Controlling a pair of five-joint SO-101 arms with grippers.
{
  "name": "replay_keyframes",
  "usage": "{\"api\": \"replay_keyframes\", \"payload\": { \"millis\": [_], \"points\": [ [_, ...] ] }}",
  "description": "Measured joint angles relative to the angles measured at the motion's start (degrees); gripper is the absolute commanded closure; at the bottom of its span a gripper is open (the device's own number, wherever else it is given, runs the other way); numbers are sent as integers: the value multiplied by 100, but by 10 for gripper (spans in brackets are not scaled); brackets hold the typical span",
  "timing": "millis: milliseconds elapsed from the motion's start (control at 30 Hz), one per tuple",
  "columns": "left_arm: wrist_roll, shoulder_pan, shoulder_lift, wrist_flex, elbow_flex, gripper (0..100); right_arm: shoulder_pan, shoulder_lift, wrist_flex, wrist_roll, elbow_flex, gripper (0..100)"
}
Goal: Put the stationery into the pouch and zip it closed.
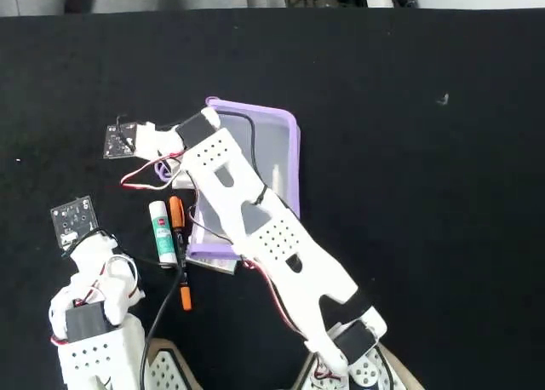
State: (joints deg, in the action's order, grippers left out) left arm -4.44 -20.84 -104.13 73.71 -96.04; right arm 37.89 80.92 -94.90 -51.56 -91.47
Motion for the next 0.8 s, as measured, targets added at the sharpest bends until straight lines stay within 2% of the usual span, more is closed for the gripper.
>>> {"api": "replay_keyframes", "payload": {
  "millis": [100,267,667,800],
  "points": [
    [0,0,0,0,0,970,0,35,62,0,-9,836],
    [0,0,0,0,0,970,-9,70,97,0,-158,992],
    [0,0,0,0,0,970,-176,-62,422,0,-202,988],
    [0,0,0,0,0,970,-422,-818,387,554,-202,988]
  ]
}}
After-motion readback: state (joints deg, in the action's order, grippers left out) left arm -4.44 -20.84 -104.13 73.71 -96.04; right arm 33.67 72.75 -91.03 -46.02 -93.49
